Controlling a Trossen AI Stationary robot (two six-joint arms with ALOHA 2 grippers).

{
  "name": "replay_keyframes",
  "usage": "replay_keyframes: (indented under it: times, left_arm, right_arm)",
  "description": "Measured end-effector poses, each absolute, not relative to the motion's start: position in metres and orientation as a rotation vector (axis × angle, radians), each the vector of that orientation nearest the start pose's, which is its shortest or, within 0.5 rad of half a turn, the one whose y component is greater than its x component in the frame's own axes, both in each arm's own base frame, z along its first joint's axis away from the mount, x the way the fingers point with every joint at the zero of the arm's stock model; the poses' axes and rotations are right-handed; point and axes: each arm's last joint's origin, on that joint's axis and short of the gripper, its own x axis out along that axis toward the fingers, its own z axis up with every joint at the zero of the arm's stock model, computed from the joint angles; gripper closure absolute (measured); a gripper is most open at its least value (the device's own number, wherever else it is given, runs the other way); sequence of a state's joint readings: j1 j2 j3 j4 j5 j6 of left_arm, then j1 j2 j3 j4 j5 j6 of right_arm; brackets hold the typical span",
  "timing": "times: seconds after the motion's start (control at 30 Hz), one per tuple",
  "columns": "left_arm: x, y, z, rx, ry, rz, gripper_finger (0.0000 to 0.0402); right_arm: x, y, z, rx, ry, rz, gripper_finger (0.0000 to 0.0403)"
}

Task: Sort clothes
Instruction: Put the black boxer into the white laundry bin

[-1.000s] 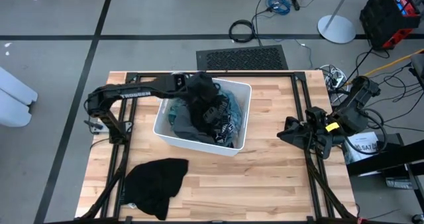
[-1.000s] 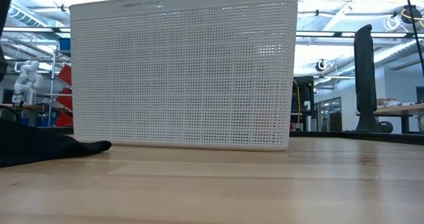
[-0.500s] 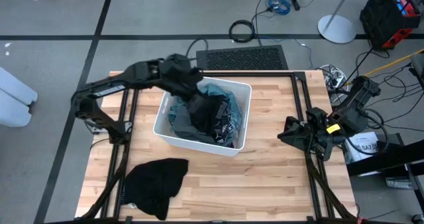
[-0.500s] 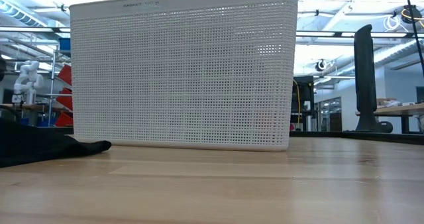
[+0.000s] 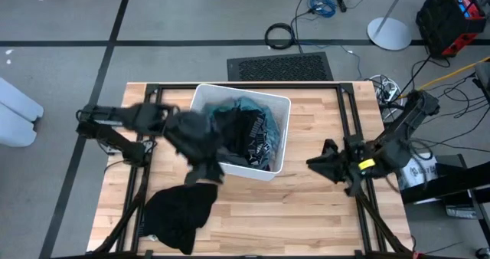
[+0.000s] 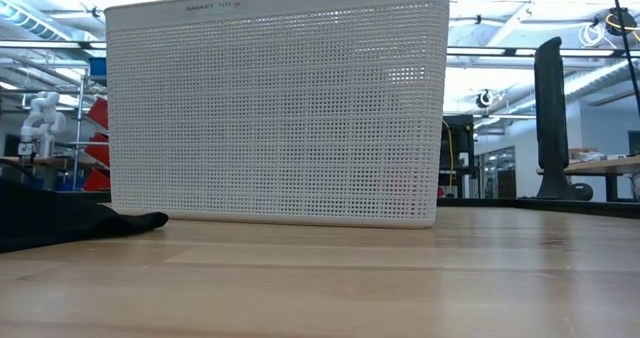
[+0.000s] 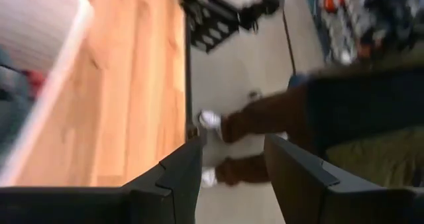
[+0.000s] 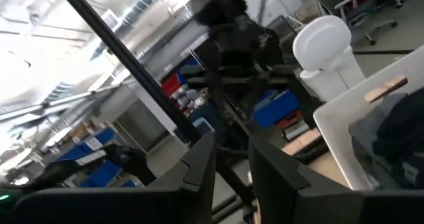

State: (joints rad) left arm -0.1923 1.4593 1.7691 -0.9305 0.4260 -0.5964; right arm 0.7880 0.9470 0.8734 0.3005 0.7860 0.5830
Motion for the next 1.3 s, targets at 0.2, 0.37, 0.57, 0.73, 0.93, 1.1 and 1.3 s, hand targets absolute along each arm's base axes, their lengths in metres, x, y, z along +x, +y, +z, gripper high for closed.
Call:
replay_keyframes:
  times: [0.2, 0.37, 0.57, 0.73, 0.93, 1.1, 1.3]
  left_arm:
    - [0.278, -0.124, 0.424, -0.551, 0.893, -0.447, 0.0230]
    - [0.276, -0.166, 0.402, -0.532, 1.034, -0.448, 0.0230]
    - [0.269, -0.206, 0.369, -0.426, 1.217, -0.393, 0.0230]
    - [0.269, -0.231, 0.342, -0.333, 1.313, -0.348, 0.0230]
    - [0.266, -0.245, 0.299, -0.261, 1.549, -0.122, 0.0230]
    - [0.250, -0.262, 0.282, -0.106, 1.625, -0.088, 0.0230]
    - [0.208, -0.289, 0.276, -0.097, 1.608, -0.006, 0.0230]
  right_arm:
    - [0.169, 0.141, 0.366, 0.733, -0.108, 0.036, 0.0323]
    - [0.175, 0.147, 0.360, 0.739, -0.083, 0.043, 0.0323]
    - [0.179, 0.151, 0.353, 0.703, -0.041, 0.049, 0.0323]
    - [0.181, 0.153, 0.348, 0.691, -0.011, 0.040, 0.0323]
    - [0.181, 0.153, 0.347, 0.683, -0.003, 0.036, 0.0323]
    - [0.181, 0.153, 0.347, 0.683, -0.002, 0.036, 0.0323]
    - [0.181, 0.153, 0.347, 0.683, -0.002, 0.038, 0.0323]
